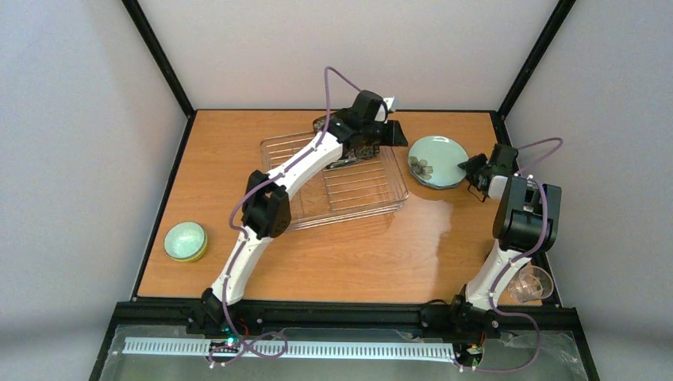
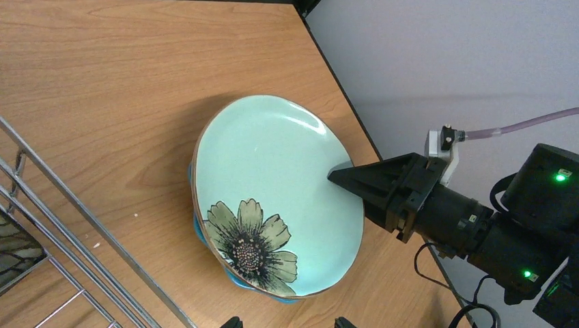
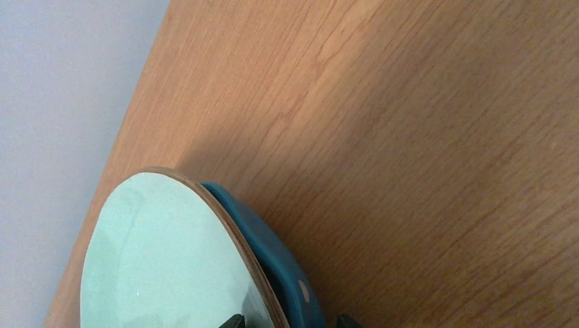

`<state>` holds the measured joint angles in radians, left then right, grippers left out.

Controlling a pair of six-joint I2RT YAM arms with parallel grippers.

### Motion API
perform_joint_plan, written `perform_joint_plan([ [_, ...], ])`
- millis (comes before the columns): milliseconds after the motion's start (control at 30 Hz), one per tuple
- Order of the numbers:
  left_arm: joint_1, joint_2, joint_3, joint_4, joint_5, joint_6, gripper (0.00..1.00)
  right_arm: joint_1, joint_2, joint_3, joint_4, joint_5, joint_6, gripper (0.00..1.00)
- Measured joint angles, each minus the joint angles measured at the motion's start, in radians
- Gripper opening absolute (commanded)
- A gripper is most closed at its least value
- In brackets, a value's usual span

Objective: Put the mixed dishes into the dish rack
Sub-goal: Grab the plate from the plate.

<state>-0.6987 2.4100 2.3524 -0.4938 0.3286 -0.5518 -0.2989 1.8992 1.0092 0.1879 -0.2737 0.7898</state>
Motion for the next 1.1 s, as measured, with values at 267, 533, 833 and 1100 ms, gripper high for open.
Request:
perform_joint_plan([
  [267, 0.0, 0.009, -0.024, 0.0, 0.011, 0.002, 0.75, -0.006, 0.0, -0.014, 0.03, -0.004, 0.004, 0.75],
  [533, 0.0, 0.009, -0.037, 0.0, 0.014, 0.007, 0.75, -0.008, 0.0, -0.013, 0.031, -0.006, 0.004, 0.76],
  [833, 0.0, 0.009, -0.037, 0.0, 0.016, 0.008, 0.75, -0.011, 0.0, 0.015, 0.006, 0.001, -0.012, 0.76],
  [1100, 0.0, 0.009, -0.037, 0.0, 0.016, 0.008, 0.75, -0.016, 0.0, 0.032, 0.002, 0.0, -0.021, 0.75],
])
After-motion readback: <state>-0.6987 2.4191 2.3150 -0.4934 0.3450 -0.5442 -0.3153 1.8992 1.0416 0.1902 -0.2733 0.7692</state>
